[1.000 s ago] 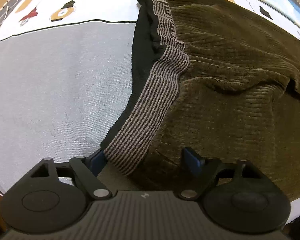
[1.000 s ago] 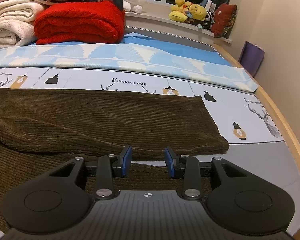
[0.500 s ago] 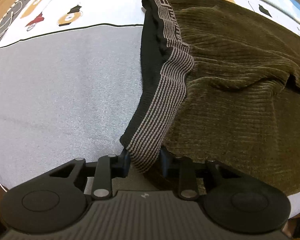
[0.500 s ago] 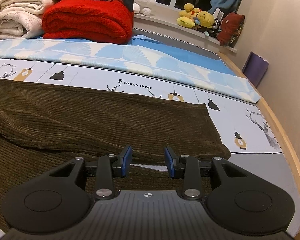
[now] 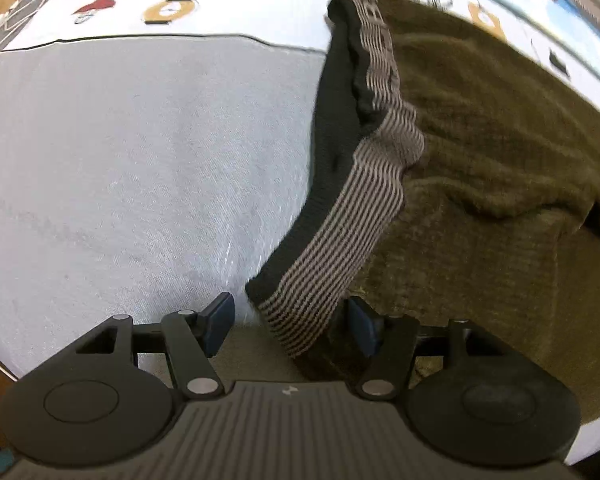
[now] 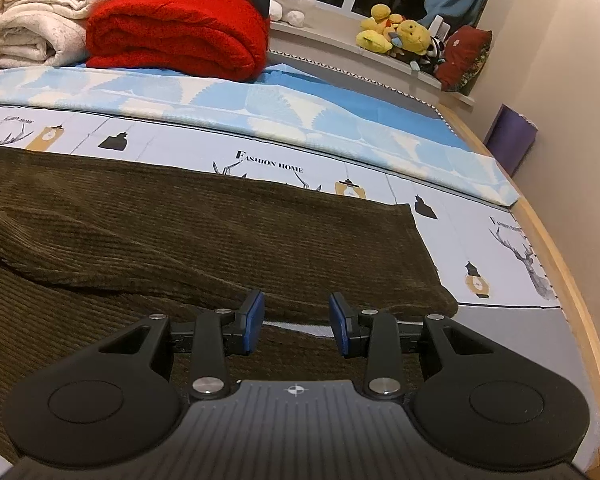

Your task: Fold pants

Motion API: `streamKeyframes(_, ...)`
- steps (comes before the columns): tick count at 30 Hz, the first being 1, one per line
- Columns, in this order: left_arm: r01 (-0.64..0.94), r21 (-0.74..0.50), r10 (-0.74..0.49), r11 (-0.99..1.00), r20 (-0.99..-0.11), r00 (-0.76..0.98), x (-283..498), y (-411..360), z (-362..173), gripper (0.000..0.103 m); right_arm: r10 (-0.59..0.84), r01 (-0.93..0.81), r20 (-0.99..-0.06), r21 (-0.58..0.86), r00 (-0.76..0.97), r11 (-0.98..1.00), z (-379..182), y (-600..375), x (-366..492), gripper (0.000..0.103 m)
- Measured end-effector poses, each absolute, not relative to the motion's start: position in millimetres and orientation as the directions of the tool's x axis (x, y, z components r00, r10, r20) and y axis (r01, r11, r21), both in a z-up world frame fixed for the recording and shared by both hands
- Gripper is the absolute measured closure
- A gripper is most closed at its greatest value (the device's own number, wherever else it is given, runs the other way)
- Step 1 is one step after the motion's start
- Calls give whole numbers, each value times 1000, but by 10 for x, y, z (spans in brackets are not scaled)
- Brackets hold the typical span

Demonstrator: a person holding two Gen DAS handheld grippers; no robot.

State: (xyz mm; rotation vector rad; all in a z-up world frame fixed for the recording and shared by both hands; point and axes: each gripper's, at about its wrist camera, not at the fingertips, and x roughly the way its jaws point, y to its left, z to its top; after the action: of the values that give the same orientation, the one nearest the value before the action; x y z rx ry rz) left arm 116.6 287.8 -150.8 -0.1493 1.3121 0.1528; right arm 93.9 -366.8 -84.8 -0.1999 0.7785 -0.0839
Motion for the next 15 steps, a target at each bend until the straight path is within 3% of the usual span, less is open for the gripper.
streamKeyframes(5,-277,-95,10,956,-935,354,1165,2993,-1332,34,-151,-1,-690,-215,708,977,-857,-3658,942,65)
streamKeyframes(9,-277,-124,-27,953,-944,329,1216,2899,-1374,22,-151,-7,-692,-220,706,975,-864,-3636,947,65)
streamKeyframes(10,-248,-107,-26,963,-951,309,1241,2836,-1411,17,-152,-8,-693,-222,705,975,-869,-3631,949,65)
streamKeyframes(15,-10,115,113,993,-954,277,1218,2432,-1574,15,-158,-11,-702,-231,694,973,-893,-3624,970,65)
